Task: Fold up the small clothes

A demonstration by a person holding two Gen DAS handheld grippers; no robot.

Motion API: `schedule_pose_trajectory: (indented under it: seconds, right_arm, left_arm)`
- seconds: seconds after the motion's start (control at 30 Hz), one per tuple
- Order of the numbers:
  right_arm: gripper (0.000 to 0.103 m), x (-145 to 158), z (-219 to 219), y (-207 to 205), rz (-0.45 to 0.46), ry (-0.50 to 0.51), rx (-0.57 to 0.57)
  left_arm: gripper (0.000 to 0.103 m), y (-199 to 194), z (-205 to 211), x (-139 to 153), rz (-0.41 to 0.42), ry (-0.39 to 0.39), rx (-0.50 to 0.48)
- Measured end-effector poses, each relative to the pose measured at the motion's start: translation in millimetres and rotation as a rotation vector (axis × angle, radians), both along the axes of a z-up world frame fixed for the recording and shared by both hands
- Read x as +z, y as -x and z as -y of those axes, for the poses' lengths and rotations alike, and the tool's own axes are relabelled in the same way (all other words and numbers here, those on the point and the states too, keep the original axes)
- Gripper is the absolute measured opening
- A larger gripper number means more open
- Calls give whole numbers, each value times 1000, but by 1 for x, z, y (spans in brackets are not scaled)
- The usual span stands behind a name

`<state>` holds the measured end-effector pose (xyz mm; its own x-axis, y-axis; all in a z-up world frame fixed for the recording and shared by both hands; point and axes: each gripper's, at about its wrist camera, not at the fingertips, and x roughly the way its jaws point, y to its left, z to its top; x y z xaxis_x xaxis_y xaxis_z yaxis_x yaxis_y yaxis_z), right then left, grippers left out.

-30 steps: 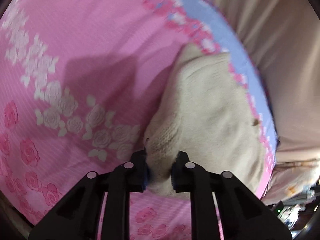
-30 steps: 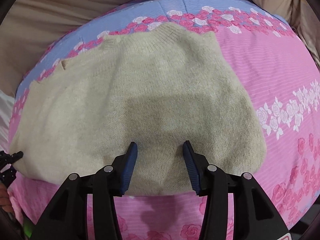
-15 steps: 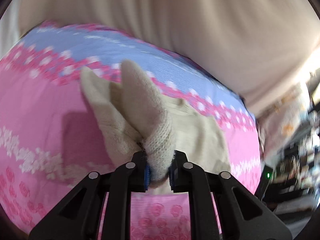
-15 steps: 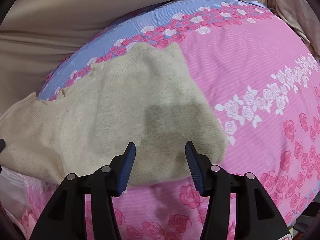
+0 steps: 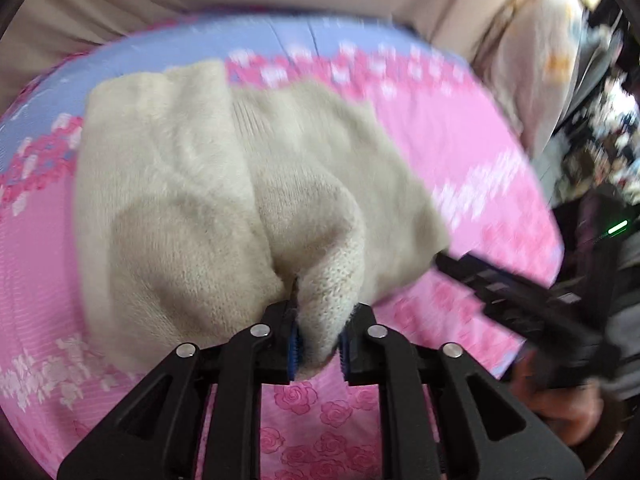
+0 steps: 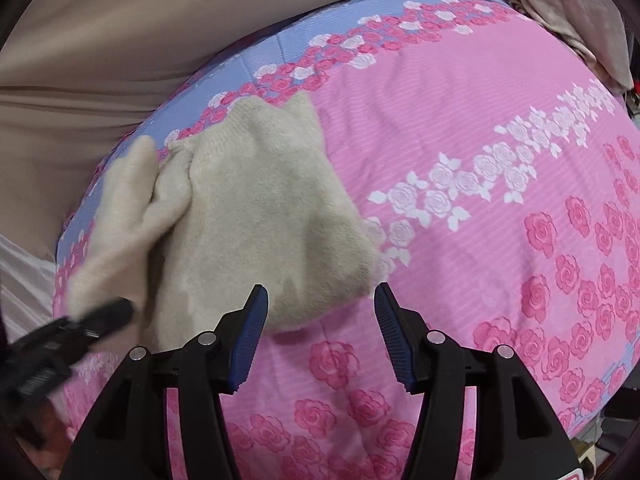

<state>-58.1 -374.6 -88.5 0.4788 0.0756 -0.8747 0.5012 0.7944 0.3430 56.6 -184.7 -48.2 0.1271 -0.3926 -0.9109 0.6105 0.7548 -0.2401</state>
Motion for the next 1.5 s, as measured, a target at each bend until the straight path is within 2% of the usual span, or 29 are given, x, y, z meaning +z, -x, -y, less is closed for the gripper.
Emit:
schedule_pose_trajectory:
  seconds: [0.03,0.07,0.13,0.17,0.2,0.23,0.33,0.37,0.47,0.6,0.7,0.77,0.8,0.83,0.87,0.93,1.03,1.1,1.13,1.2,1.23,1.27,1.33,1.37,1.4,1.43,1.47,1.5]
  right_arm:
    - [55,1,2,2,3,-19,3]
    - [55,4,3,2,13,-43,12]
    - [60,13,2,-1,52,-103,37]
    - [65,18,0,-6,75,-143,57]
    - [66,23,-2,-13,94,-183,75]
    - [68,27,-6,-22,112,-226,99]
    - [83,28,-24,-59,120,-317,182]
    - [83,23,-32,-72,104,-334,210]
    - [83,-1,-58,-113,-27,-358,250]
    - [84,1,-93,-136,-33,-461,284]
    - [84,13,-122,-152,-49,-432,336]
    - [83,18,-144,-165,-85,-344,385]
    - [80,20,-152,-169,-89,-292,405]
    - [54,22,-161,-173,-99,-229,435]
    - [23,27,-171,-178,-111,-186,467]
    - [20,50,-184,-181,-46,-172,513]
    - [17,112,-188,-176,125,-102,591]
    - [10,141,-165,-165,214,-94,572]
    - [0,149,-146,-162,244,-113,538]
    - [0,143,-98,-153,240,-120,435]
    - [0,125,-73,-153,184,-120,379]
    - [0,101,-51,-154,115,-162,329]
    - [0,72,-30,-151,50,-223,269]
    - [1,68,-28,-150,36,-226,267]
    - [7,67,-31,-148,30,-224,274]
    - [20,68,-36,-145,28,-214,285]
    - [52,69,-41,-141,39,-206,302]
    - [69,69,-47,-135,64,-181,312]
  left_arm:
    - [22,2,4,-8,2,-37,3]
    - [28,5,4,-11,-1,-60,20]
    - [55,9,-8,0,-10,9,47]
    - [64,12,-15,8,-2,51,49]
    - [80,15,-24,18,17,83,48]
    - [87,18,-32,29,43,97,48]
    - [90,21,-59,49,129,87,71]
    - [90,21,-72,56,166,68,96]
    - [90,19,-105,68,223,61,180]
    - [90,8,-160,77,247,67,341]
    - [90,5,-196,74,226,88,458]
    - [90,4,-218,70,203,100,528]
    - [90,5,-224,68,197,103,546]
    - [90,5,-229,67,191,108,563]
    - [90,5,-233,65,186,113,574]
    - [90,9,-238,67,184,114,589]
    - [90,8,-237,70,186,124,588]
    - [90,6,-235,73,195,129,570]
    - [90,6,-234,74,200,128,562]
    - [90,5,-227,74,201,124,539]
    - [90,4,-222,72,189,125,529]
    - [90,2,-215,68,165,132,510]
    - [90,-3,-197,58,114,127,443]
    - [90,-4,-184,53,99,96,398]
    - [90,-5,-174,50,96,70,369]
    - [90,-4,-166,49,99,57,345]
    - [90,-3,-159,51,108,61,320]
    - [90,-2,-156,52,112,68,308]
